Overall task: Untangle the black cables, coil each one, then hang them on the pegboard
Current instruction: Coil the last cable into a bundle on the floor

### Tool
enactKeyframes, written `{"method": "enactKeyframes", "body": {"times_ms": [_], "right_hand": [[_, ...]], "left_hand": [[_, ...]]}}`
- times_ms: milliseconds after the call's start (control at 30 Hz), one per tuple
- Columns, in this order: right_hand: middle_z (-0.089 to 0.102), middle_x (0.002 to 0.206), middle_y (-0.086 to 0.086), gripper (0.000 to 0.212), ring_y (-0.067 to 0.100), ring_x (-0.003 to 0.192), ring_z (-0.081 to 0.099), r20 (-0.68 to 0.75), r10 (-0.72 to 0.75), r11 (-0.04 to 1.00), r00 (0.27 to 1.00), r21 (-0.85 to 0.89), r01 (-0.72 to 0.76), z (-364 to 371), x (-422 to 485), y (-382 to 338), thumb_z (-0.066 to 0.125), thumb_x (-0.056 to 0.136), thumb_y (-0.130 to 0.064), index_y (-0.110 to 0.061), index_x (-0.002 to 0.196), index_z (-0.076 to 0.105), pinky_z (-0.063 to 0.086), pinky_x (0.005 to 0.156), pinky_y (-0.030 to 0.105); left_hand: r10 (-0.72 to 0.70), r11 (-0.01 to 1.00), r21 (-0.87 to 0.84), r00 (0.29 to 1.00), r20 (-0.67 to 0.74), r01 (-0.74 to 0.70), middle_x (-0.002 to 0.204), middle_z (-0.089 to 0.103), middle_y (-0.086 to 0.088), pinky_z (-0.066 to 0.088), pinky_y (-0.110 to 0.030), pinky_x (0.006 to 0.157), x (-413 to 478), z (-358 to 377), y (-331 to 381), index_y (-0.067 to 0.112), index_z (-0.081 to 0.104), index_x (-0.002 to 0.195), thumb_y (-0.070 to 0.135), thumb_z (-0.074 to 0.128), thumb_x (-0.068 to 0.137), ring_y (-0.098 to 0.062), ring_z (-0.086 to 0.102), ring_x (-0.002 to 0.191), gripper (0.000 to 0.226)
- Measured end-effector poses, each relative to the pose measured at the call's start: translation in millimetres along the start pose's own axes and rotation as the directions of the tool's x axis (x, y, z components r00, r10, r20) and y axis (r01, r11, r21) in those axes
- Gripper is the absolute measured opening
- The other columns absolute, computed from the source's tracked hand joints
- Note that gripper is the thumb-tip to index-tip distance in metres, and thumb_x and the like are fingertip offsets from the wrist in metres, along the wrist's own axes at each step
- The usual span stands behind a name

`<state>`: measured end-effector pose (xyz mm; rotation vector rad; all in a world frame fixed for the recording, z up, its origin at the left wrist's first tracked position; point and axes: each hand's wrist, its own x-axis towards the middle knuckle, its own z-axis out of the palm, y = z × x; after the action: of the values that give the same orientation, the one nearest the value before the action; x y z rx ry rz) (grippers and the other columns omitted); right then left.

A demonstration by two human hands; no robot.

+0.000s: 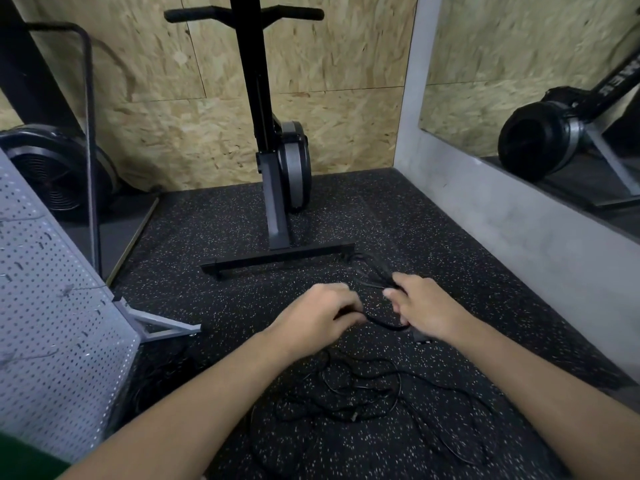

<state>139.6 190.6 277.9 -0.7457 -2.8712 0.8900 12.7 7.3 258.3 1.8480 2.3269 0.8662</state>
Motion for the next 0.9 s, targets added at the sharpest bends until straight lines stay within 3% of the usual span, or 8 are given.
{"method": "enactKeyframes", "body": {"times_ms": [100,233,367,467,600,733,800,900], "right_hand": [[0.066,0.089,0.002,0.036,0.017,0.073,0.061,0.114,-0.055,0.998,0.992,-0.033,0.059,3,-7,-17,0.038,0.112,-0.041,-0.014,0.101,0.059,0.049,0.067,0.035],[0.057,0.085,-0.018,0.042,0.000,0.068,0.053,0.362,-0.039,0.975,0.932,0.218,-0.044,2,-23,-36,0.024,0.101,-0.073,-0.047,0.100,0.057,0.043,0.067,0.023],[0.060,0.108,-0.011,0.043,-0.002,0.083,0.064,0.436,-0.072,0.996,0.897,0.080,0.042,2,-28,-40,0.037,0.107,-0.058,-0.036,0.142,0.047,0.046,0.076,0.022],[0.063,0.087,0.004,0.030,0.028,0.078,0.072,0.427,-0.134,0.989,0.894,-0.002,0.149,3,-26,-38,0.040,0.110,-0.048,-0.022,0.119,0.053,0.055,0.068,0.034],[0.066,0.084,0.006,0.026,0.015,0.068,0.067,0.449,-0.133,0.983,0.883,-0.052,0.175,6,-20,-30,0.044,0.110,-0.041,-0.021,0.103,0.059,0.063,0.070,0.040],[0.064,0.080,-0.003,0.029,0.004,0.064,0.060,0.414,-0.158,0.987,0.896,0.091,0.132,5,-17,-23,0.044,0.111,-0.031,-0.013,0.097,0.061,0.054,0.064,0.024],[0.062,0.079,-0.004,0.029,0.005,0.064,0.058,0.369,-0.157,0.987,0.916,0.083,0.136,1,-15,-17,0.044,0.111,-0.033,-0.015,0.096,0.060,0.054,0.065,0.024],[0.061,0.078,-0.005,0.029,0.003,0.063,0.057,0.308,-0.164,0.986,0.937,0.047,0.157,-6,-15,-7,0.044,0.110,-0.036,-0.018,0.094,0.060,0.053,0.067,0.026]], "left_hand": [[0.045,0.999,-0.017,0.982,-0.185,-0.049,0.098,0.065,0.009,0.055,-0.029,0.080,0,-8,-2,0.017,0.072,0.107,0.035,0.081,0.089,-0.007,0.062,0.088,0.027],[0.002,0.997,-0.078,0.964,-0.267,-0.024,0.107,0.058,0.011,0.050,-0.020,0.079,2,-15,0,0.018,0.071,0.112,0.034,0.086,0.084,-0.005,0.058,0.091,0.035],[-0.096,0.991,-0.114,0.978,-0.183,0.076,0.109,0.057,0.015,0.051,-0.027,0.089,3,-21,-2,0.024,0.076,0.116,0.035,0.088,0.081,-0.002,0.054,0.099,0.038],[-0.099,0.994,-0.063,0.988,-0.118,0.092,0.105,0.064,0.013,0.049,-0.034,0.093,1,-23,-5,0.025,0.081,0.108,0.043,0.087,0.080,-0.007,0.051,0.103,0.034],[-0.028,0.997,0.066,0.997,-0.071,0.033,0.097,0.070,0.005,0.048,-0.035,0.088,1,-21,-3,0.018,0.082,0.104,0.045,0.081,0.086,-0.011,0.052,0.097,0.032],[-0.034,0.993,0.110,0.993,-0.111,0.046,0.103,0.072,0.012,0.052,-0.037,0.090,1,-25,-7,0.027,0.082,0.107,0.057,0.071,0.088,-0.007,0.058,0.100,0.037],[-0.136,0.990,-0.051,0.981,-0.140,0.130,0.109,0.072,0.016,0.054,-0.034,0.096,-3,-31,-20,0.030,0.081,0.110,0.057,0.069,0.091,0.001,0.063,0.103,0.035],[-0.294,0.912,-0.295,0.956,0.017,0.286,0.117,0.073,0.023,0.053,-0.036,0.105,-12,-37,-40,0.039,0.075,0.119,0.036,0.067,0.101,0.004,0.066,0.111,0.020]]}}
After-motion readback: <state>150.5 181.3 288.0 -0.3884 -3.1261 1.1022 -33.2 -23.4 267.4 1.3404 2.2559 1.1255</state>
